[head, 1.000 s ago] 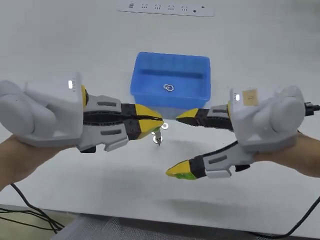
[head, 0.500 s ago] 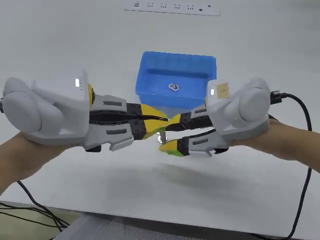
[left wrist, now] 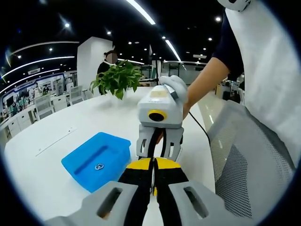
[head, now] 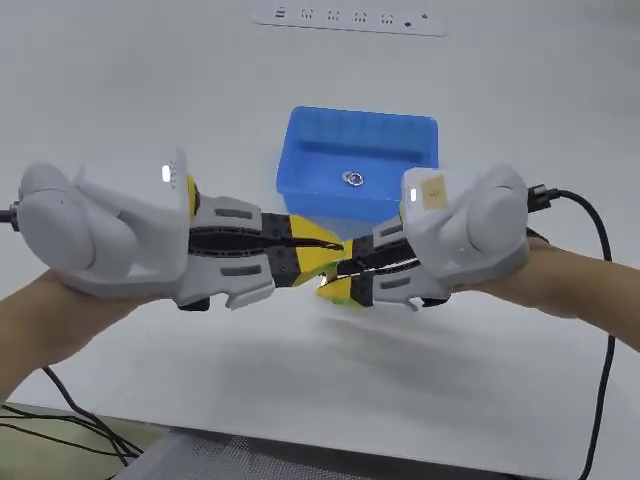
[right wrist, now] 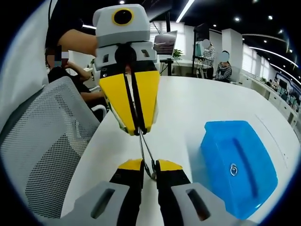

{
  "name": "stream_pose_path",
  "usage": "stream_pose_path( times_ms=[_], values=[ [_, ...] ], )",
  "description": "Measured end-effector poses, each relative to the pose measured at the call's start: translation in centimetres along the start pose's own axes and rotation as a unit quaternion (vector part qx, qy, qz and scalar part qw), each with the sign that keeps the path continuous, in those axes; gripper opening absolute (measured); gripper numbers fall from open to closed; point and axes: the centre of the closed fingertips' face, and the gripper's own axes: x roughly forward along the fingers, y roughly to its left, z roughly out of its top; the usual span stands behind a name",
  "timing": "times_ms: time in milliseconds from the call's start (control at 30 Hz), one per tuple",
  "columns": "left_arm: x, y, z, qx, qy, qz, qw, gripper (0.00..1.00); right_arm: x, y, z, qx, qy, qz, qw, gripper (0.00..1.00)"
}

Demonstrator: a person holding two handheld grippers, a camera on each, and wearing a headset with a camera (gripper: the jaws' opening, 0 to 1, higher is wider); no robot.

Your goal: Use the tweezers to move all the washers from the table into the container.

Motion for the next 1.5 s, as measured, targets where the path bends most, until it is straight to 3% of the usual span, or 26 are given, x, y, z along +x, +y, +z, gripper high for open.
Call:
stream_pose_path(
  times_ms=[267,433,667,1000,1100,1233,1300,1500],
  values=[
    [0.2,-0.7,-0.1,-0.002,0.002,0.004,1.0000,0.06,-0.1,0.2,-0.1,-0.022,-0.001,-0.010,0.9997,0.10],
    [-0.1,-0.5,-0.1,-0.001,0.004,0.025,0.9997,0.07,-0.1,0.2,0.1,-0.022,-0.004,-0.015,0.9996,0.10],
    [-1.0,-1.2,0.3,-0.020,-0.014,0.026,0.9994,0.17,0.1,0.5,0.2,-0.021,-0.004,-0.014,0.9997,0.10],
    [-2.4,-0.8,0.4,-0.049,-0.030,0.066,0.9961,0.28,-1.0,0.2,1.2,-0.020,-0.008,-0.026,0.9994,0.09],
    [-2.8,-0.6,0.7,-0.059,-0.040,0.078,0.9944,0.34,-1.4,0.3,1.6,-0.020,-0.010,-0.030,0.9993,0.09],
    [-3.3,-0.7,1.6,-0.107,-0.080,0.085,0.9874,0.51,-2.1,0.3,2.5,-0.024,-0.016,-0.036,0.9989,0.09],
    [-3.5,-0.8,1.5,-0.106,-0.076,0.088,0.9876,0.61,-2.6,0.1,3.0,-0.027,-0.018,-0.039,0.9987,0.09],
    [-4.0,-1.0,1.4,-0.108,-0.075,0.103,0.9860,0.72,-4.2,-0.8,4.3,-0.037,-0.027,-0.061,0.9971,0.09]
  ],
)
